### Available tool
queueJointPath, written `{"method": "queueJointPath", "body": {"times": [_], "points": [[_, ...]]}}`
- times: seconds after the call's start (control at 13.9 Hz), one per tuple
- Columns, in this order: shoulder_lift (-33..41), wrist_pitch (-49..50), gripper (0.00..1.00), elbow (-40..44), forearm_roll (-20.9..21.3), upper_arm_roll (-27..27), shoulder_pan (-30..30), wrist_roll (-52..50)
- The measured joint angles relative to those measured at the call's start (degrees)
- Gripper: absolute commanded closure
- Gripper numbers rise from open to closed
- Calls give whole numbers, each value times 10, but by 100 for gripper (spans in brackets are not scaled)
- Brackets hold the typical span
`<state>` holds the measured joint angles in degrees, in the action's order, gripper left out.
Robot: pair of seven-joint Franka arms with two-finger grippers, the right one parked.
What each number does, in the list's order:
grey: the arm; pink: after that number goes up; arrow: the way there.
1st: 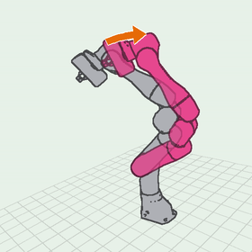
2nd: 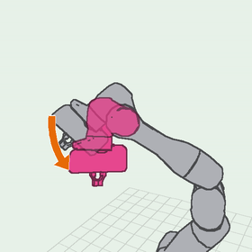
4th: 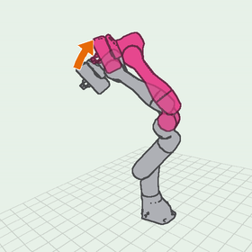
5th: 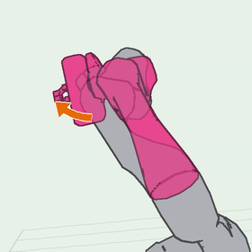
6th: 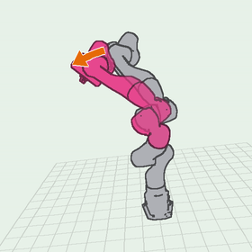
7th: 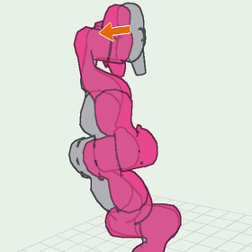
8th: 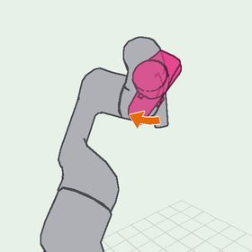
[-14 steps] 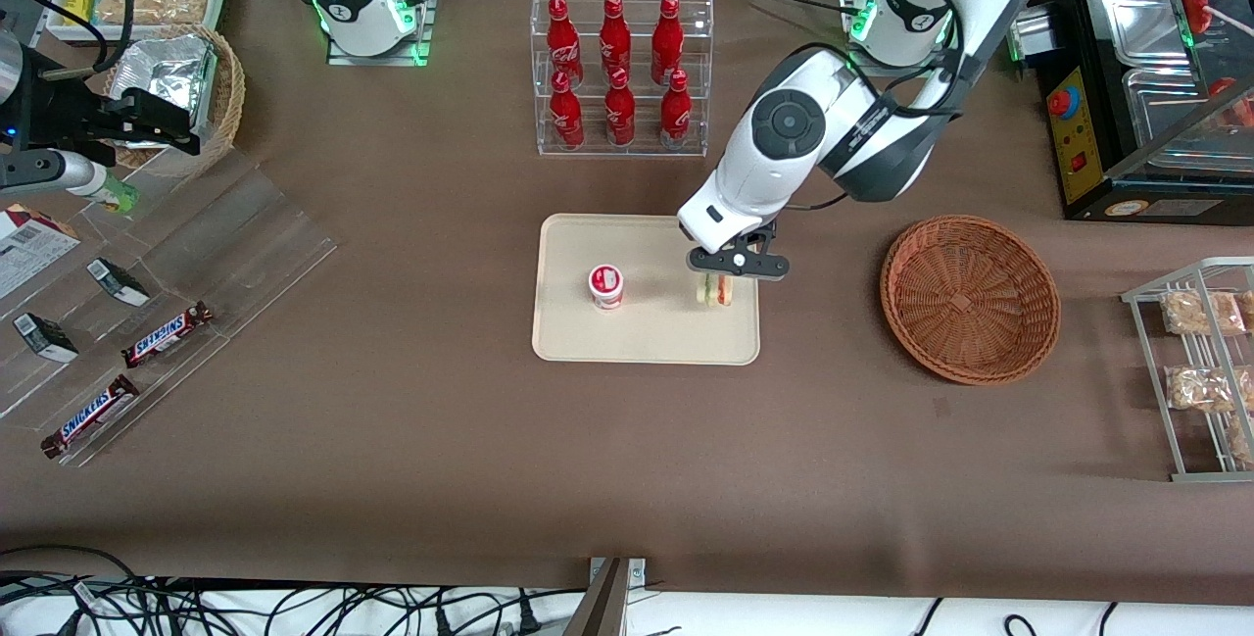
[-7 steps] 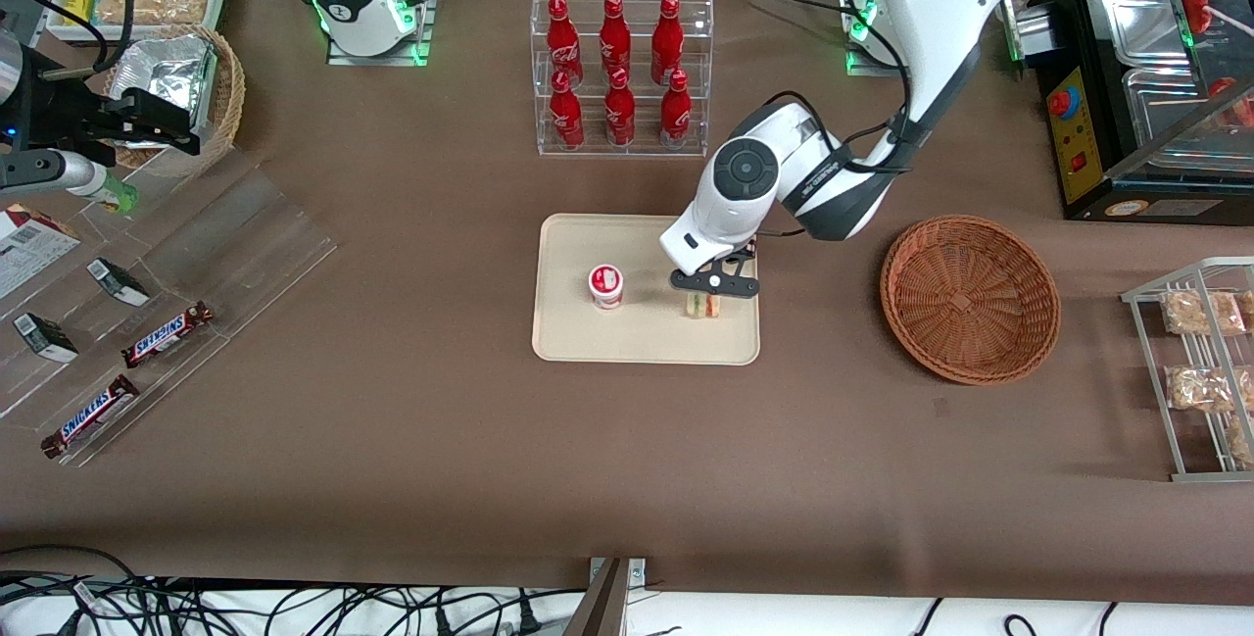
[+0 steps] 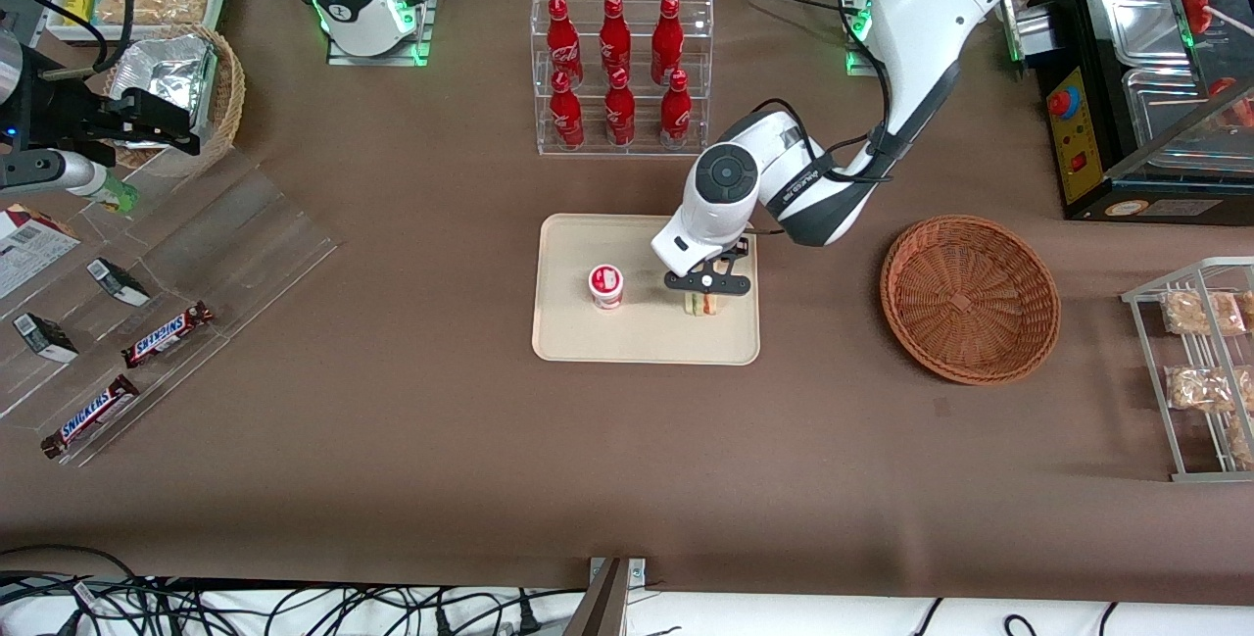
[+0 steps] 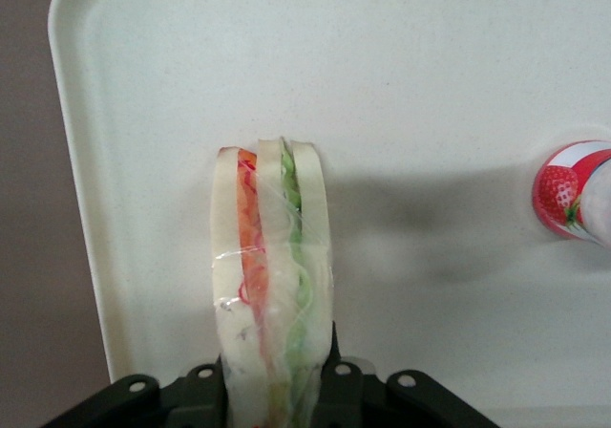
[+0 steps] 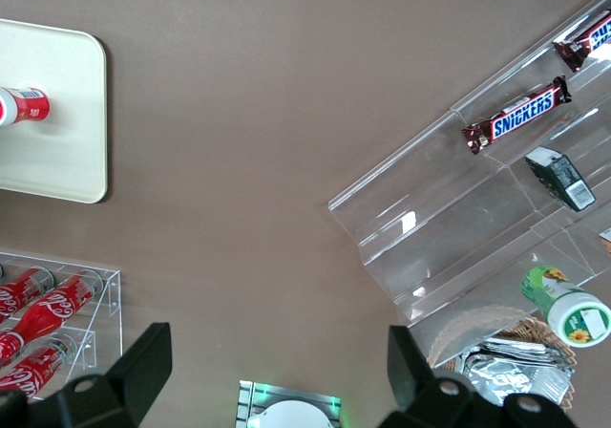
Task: Place sandwich from basket to tray
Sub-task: 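Lower the sandwich onto the tray beside the red cup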
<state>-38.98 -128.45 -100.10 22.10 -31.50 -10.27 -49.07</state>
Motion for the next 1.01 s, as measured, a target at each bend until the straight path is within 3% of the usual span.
{"method": "queueJointPath", "body": {"times": [0.07,0.22,0.5,1.01], "points": [[-1,0,0,0,15,0,-3,-14],[-3,0,0,0,43,0,-9,-33],[7,0,0,21,49,0,-6,-65],[160,113,0,39,48,0,38,-141]]}}
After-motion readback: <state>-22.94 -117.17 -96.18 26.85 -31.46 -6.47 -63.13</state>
